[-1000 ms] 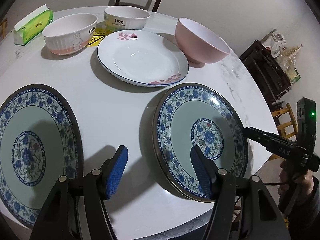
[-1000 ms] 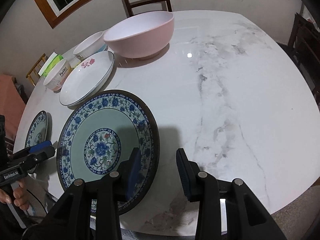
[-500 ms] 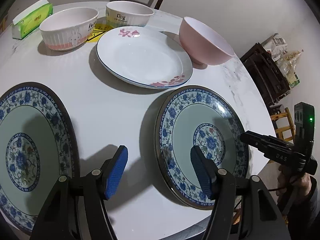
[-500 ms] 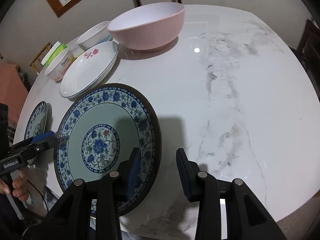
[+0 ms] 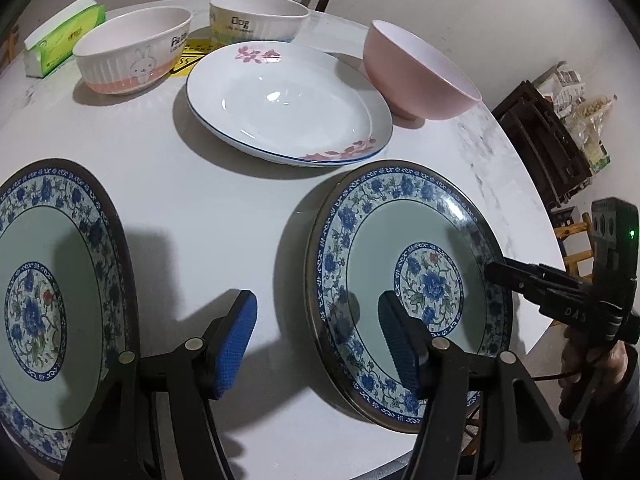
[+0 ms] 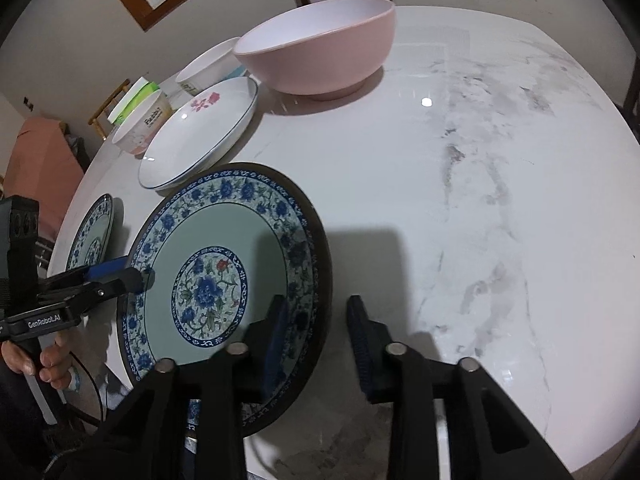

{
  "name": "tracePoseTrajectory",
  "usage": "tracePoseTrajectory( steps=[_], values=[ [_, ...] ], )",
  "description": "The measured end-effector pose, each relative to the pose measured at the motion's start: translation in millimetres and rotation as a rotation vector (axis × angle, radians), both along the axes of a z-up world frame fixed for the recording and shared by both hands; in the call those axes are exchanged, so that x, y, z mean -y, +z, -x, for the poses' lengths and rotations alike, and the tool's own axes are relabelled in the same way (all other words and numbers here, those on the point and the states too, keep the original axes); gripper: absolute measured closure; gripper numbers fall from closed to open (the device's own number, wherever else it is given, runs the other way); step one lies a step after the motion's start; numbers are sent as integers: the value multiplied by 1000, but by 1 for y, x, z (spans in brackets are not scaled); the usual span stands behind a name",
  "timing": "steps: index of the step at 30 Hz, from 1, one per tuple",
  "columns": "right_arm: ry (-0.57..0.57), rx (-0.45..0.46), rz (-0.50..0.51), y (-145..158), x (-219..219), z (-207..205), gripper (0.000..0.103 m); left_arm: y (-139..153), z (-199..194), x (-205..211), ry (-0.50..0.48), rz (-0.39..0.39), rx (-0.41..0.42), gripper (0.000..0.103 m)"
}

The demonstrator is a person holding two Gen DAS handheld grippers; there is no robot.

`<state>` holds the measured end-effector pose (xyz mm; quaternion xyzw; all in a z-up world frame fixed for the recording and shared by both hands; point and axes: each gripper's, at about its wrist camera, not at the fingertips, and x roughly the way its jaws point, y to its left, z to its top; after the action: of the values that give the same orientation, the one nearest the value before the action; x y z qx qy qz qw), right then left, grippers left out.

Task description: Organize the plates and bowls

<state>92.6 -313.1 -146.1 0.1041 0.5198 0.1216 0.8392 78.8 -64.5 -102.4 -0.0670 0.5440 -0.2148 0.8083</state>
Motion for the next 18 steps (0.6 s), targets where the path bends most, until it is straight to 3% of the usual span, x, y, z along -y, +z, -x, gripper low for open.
tracePoseTrajectory(
  steps=[12,18],
  values=[
    [-14,15,-25,-1,-1,4,82,-2,2,11,-21,-38,26,81],
    [-50,14,-46,-2,-1,9,83,-3,2,3,-2,-18,10,85]
  ],
)
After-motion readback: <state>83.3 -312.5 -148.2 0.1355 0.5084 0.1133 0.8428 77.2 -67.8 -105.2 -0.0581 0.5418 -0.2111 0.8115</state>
